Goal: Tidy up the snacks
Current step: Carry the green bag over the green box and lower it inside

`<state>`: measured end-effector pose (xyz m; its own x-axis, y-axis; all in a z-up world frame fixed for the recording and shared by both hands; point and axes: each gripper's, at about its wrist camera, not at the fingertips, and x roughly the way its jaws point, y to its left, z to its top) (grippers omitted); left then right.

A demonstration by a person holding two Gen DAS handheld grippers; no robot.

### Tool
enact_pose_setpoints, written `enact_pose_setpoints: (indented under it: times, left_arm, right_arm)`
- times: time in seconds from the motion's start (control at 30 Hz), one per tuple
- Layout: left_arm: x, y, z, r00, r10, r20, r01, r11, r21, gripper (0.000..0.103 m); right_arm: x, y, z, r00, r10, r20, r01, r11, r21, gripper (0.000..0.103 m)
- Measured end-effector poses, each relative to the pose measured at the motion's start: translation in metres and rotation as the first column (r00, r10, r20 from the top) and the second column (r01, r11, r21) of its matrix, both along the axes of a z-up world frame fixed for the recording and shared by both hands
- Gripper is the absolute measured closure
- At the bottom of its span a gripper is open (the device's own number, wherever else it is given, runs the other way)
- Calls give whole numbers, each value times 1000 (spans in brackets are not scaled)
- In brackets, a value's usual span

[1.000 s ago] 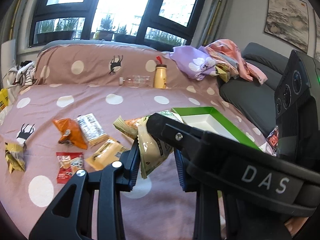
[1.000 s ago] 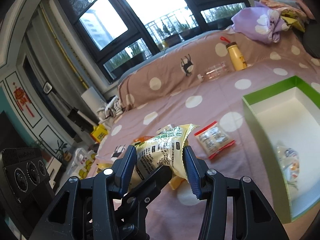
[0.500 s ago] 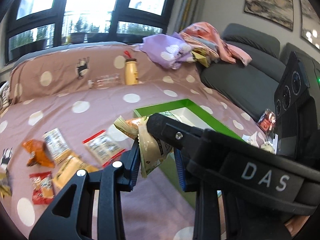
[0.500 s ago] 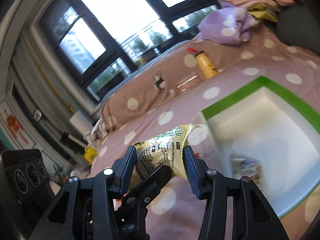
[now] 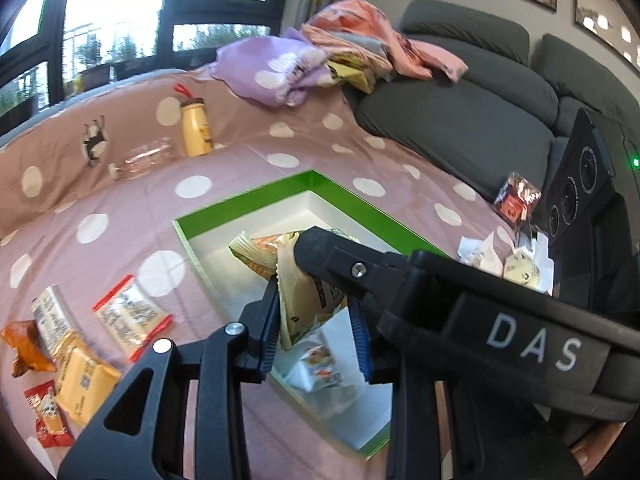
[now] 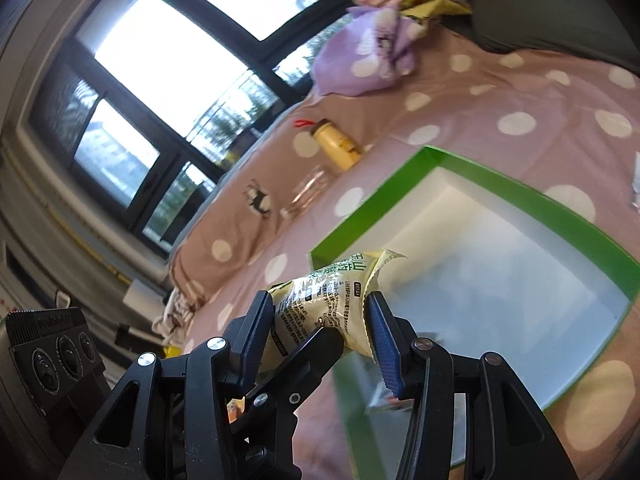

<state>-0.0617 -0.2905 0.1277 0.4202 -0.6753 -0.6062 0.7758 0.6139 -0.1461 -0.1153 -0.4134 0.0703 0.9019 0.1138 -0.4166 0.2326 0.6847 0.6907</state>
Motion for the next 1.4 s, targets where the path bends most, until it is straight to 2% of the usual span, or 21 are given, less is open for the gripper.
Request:
enact_pose_setpoints:
  times: [0.2,0.33,0.5,0.9,1.33,1.4]
  left_arm:
    - [5,-22,-12,998,-43,-54,45,998,39,73]
    - [10,-29,-22,991,-52,-121,57,998,40,73]
    - [11,-35,-28,987,-65,-146,74,996,59,73]
    - [22,-26,-45,964,-20,-264,39,997,67,74]
    - [24,-19,-48,966,26,-257,3,994,113,75]
    - [24,-16,-47,968,36,-247,-6,992,123,71]
  right_arm:
    - [-1,-18,-13,997,-48,-55,50,998,36,51]
    - [-2,-23,-20,992,-70,-102,75,996,41,51]
    - [0,-28,-26,988,-74,-134,82,995,57,51]
    - [13,-17,-29,973,-69,-220,68,998,-15,51]
    - [23,-10,-34,970,-50,-238,44,999,-30,51]
    - [26,-8,-35,968,-46,-248,38,999,-36,51]
